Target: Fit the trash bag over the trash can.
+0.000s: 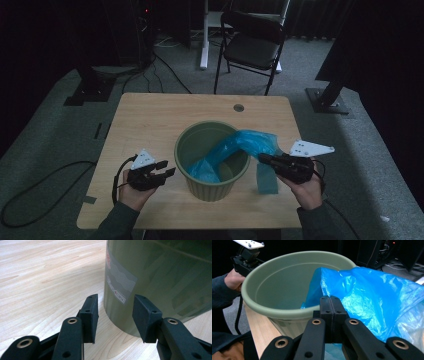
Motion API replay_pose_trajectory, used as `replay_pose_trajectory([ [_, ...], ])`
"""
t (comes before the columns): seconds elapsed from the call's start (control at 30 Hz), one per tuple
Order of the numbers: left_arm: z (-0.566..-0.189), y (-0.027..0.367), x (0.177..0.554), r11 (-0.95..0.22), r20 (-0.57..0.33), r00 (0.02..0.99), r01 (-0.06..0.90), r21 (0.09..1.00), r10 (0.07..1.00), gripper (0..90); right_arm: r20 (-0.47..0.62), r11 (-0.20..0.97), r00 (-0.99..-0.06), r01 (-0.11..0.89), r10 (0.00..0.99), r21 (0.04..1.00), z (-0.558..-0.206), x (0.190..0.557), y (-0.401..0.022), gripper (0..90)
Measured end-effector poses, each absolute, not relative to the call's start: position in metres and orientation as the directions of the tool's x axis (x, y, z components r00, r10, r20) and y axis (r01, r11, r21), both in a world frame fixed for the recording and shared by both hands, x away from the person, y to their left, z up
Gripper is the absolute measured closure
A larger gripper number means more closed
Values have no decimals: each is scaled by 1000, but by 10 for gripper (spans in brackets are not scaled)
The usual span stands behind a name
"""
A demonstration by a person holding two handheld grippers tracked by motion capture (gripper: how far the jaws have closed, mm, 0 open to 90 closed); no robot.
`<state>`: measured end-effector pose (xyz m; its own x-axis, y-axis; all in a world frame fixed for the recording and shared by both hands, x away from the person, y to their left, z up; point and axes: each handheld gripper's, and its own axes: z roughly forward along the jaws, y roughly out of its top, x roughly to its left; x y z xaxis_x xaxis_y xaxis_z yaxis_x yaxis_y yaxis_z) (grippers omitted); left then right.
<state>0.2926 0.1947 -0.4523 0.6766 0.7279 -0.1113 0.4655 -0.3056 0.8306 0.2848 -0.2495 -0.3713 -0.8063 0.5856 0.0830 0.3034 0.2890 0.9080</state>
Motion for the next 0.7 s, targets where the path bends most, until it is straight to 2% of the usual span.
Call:
replay_pose_trajectory([
  [0.7, -397, 213, 282, -284, -71, 722, 358, 889, 688, 566, 66, 353, -858, 278, 509, 893, -361, 297, -222, 900],
])
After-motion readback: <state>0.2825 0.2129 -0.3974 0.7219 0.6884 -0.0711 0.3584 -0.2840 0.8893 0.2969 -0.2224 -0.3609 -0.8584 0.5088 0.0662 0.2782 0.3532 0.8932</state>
